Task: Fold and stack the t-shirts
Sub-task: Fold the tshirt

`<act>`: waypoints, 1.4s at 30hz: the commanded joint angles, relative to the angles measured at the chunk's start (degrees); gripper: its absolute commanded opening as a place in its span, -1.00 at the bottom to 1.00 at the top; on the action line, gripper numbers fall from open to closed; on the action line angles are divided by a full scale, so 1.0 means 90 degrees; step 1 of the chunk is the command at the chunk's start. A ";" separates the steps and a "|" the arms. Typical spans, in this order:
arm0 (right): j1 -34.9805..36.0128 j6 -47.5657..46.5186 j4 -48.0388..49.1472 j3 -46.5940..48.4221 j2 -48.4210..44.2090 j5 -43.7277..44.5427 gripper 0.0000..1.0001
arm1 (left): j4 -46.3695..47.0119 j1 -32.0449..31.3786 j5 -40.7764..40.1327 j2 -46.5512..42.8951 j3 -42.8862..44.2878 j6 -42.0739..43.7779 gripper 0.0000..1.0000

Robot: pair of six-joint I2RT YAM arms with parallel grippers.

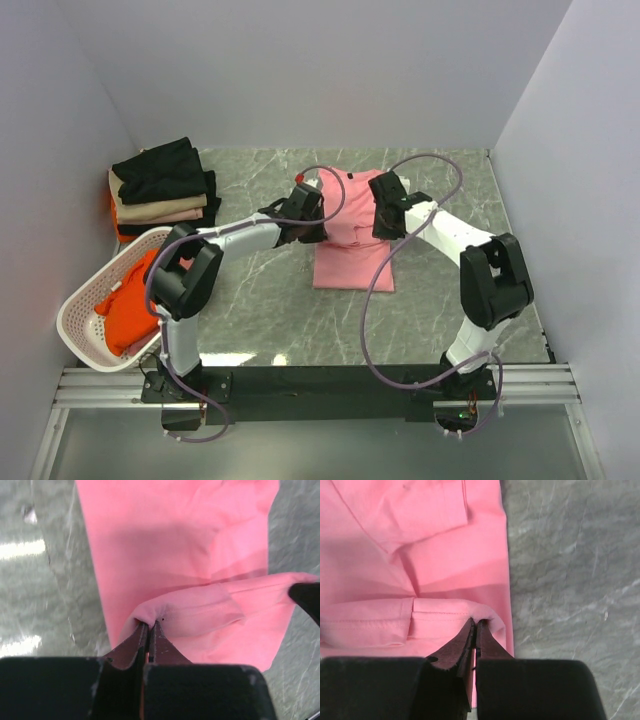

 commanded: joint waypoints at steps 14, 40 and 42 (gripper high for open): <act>-0.0522 -0.0498 0.0024 0.1387 0.1315 -0.0396 -1.00 | -0.0295 0.0482 0.0433 0.0902 0.1084 0.0477 -0.99; -0.0532 -0.0566 0.0248 0.0333 -0.0286 -0.2132 0.07 | 0.2126 -0.1031 -0.0710 -0.0993 -0.1347 -0.0216 0.70; -0.0522 -0.0576 0.0317 0.0265 -0.0188 -0.2524 0.06 | 0.2321 -0.1392 -0.0729 -0.0827 -0.1221 -0.0197 0.69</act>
